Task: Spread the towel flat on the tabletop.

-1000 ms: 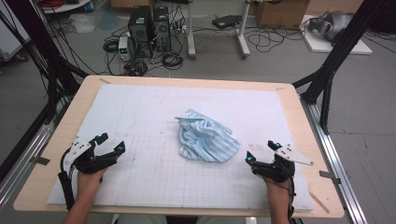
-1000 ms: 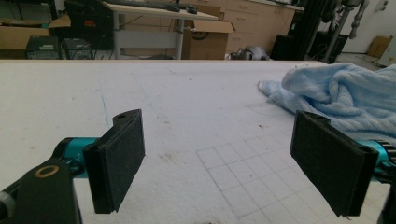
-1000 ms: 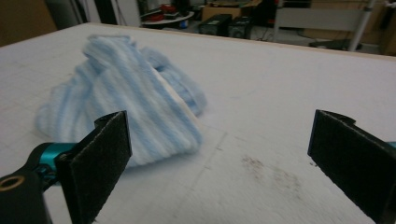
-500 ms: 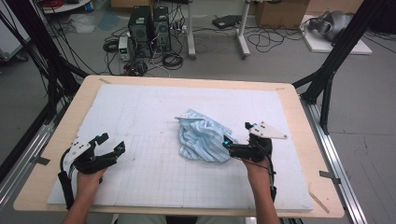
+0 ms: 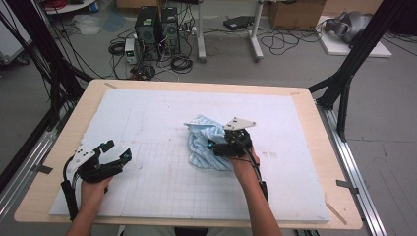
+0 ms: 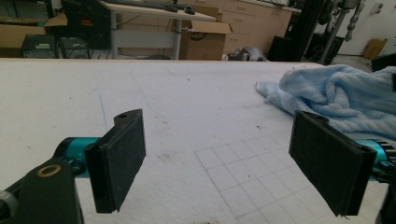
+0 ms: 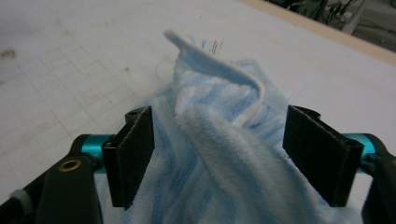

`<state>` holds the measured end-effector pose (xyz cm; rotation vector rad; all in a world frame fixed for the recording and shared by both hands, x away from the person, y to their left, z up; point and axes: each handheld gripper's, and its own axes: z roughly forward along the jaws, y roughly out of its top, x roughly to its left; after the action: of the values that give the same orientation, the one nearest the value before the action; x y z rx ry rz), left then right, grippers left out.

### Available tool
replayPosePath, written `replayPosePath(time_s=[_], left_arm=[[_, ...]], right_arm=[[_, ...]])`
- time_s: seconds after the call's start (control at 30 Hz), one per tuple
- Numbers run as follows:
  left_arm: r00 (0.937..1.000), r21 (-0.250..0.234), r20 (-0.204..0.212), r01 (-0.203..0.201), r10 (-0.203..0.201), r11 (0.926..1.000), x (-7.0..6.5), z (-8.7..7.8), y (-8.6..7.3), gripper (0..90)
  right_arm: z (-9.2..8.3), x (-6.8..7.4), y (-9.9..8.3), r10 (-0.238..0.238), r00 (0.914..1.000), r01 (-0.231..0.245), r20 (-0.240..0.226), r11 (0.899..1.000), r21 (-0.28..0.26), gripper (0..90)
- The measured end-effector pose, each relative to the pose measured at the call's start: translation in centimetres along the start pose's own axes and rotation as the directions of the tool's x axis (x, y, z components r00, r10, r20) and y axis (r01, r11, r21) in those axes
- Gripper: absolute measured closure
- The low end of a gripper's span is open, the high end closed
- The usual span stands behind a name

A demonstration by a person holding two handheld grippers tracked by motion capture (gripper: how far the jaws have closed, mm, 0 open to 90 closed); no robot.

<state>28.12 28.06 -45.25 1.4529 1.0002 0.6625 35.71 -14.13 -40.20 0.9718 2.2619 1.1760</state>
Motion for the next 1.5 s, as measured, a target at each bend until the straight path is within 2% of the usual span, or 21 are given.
replayPosePath(time_s=[0.1, 0.13, 0.17, 0.2, 0.23, 0.33, 0.37, 0.4, 0.57, 0.63, 0.67, 0.83, 0.9, 0.93, 1.1, 1.13, 1.17, 1.23, 1.4, 1.5], left_arm=[[1.0, 0.001, 0.0, -0.003, 0.003, 1.0, 0.0, 0.0, 0.0, 19.0], [1.0, 0.0, 0.0, -0.002, 0.002, 1.0, 0.0, 0.0, 0.0, 19.1], [1.0, 0.0, 0.0, -0.002, 0.002, 1.0, 0.0, 0.0, 0.0, 19.1], [1.0, 0.001, -0.001, -0.002, 0.002, 1.0, 0.0, 0.0, 0.0, 19.2], [1.0, 0.001, -0.001, -0.002, 0.002, 1.0, 0.0, 0.0, 0.0, 19.2], [1.0, 0.003, -0.001, -0.002, 0.002, 1.0, 0.0, 0.0, 0.0, 19.2], [1.0, 0.003, -0.001, -0.002, 0.002, 1.0, 0.0, 0.0, 0.0, 19.2], [1.0, 0.003, -0.001, -0.001, 0.001, 1.0, 0.0, 0.0, 0.0, 19.2], [1.0, 0.005, -0.002, -0.003, 0.003, 1.0, 0.0, 0.0, 0.0, 19.2], [1.0, 0.005, -0.003, 0.0, 0.0, 1.0, 0.0, 0.0, 0.0, 19.2], [1.0, 0.005, -0.002, 0.0, 0.0, 1.0, 0.0, 0.0, 0.0, 19.2], [1.0, 0.007, -0.005, 0.0, 0.0, 1.0, 0.0, 0.0, 0.0, 19.3], [1.0, 0.009, -0.004, 0.0, 0.0, 1.0, 0.0, 0.1, 0.0, 19.3], [1.0, 0.01, -0.003, 0.002, -0.002, 0.9999, 0.0, 0.1, 0.0, 19.3], [1.0, 0.013, -0.006, 0.005, -0.005, 0.9999, 0.0, 0.1, 0.1, 19.3], [1.0, 0.013, -0.006, 0.004, -0.004, 0.9999, 0.0, 0.1, 0.1, 19.2], [1.0, 0.014, -0.007, 0.003, -0.003, 0.9999, 0.0, 0.1, 0.1, 19.3], [1.0, 0.018, -0.007, 0.003, -0.003, 0.9998, 0.0, 0.1, 0.1, 19.2], [1.0, 0.033, -0.007, 0.004, -0.003, 0.9994, 0.0, 0.3, 0.1, 19.2], [1.0, 0.034, -0.009, 0.003, -0.003, 0.9994, 0.0, 0.3, 0.1, 19.3]], right_arm=[[1.1, 0.2, -0.1, -0.015, 0.9998, 0.014, 0.014, 0.999, 0.048, 38.3], [1.3, 0.3, 0.0, -0.025, 0.9995, 0.023, 0.02, 0.998, 0.056, 46.5], [1.3, 0.3, 0.0, -0.025, 0.9995, 0.023, 0.02, 0.998, 0.056, 46.5], [1.4, 0.5, 0.1, -0.04, 0.9988, 0.039, 0.027, 0.998, 0.051, 59.2], [1.3, 0.6, 0.1, -0.051, 0.9983, 0.049, 0.029, 0.998, 0.047, 66.3], [0.8, 0.8, 0.4, -0.062, 0.9981, 0.062, -0.008, 0.998, 0.001, 78.5], [0.8, 0.8, 0.4, -0.062, 0.9981, 0.062, -0.008, 0.998, 0.001, 78.5], [0.2, 1.0, 0.6, -0.071, 0.9967, 0.07, -0.039, 0.997, -0.028, 79.7], [-1.4, 1.6, 0.7, -0.089, 0.9897, 0.078, -0.112, 0.992, -0.103, 80.5], [-2.1, 1.8, 0.5, -0.102, 0.9844, 0.084, -0.144, 0.988, -0.128, 80.5], [-2.5, 2.0, 0.3, -0.103, 0.9797, 0.078, -0.173, 0.987, -0.142, 80.5], [-4.3, 2.3, -0.5, -0.106, 0.9619, 0.058, -0.252, 0.98, -0.189, 80.5], [-5.1, 2.5, -0.9, -0.114, 0.9559, 0.061, -0.271, 0.979, -0.196, 80.5], [-5.1, 2.5, -0.9, -0.114, 0.9559, 0.061, -0.271, 0.979, -0.196, 80.5], [-7.0, 2.7, -2.5, -0.122, 0.9449, 0.061, -0.304, 0.977, -0.202, 80.7], [-7.3, 2.7, -2.8, -0.121, 0.9418, 0.06, -0.314, 0.978, -0.198, 80.8], [-7.6, 2.8, -3.5, -0.13, 0.9336, 0.068, -0.334, 0.979, -0.191, 80.8], [-7.9, 3.0, -4.1, -0.144, 0.9287, 0.092, -0.342, 0.982, -0.165, 80.8], [-8.5, 2.8, -5.5, -0.135, 0.9286, 0.092, -0.346, 0.986, -0.138, 80.8], [-9.6, 2.5, -6.9, -0.119, 0.9288, 0.081, -0.351, 0.989, -0.12, 81.0]])
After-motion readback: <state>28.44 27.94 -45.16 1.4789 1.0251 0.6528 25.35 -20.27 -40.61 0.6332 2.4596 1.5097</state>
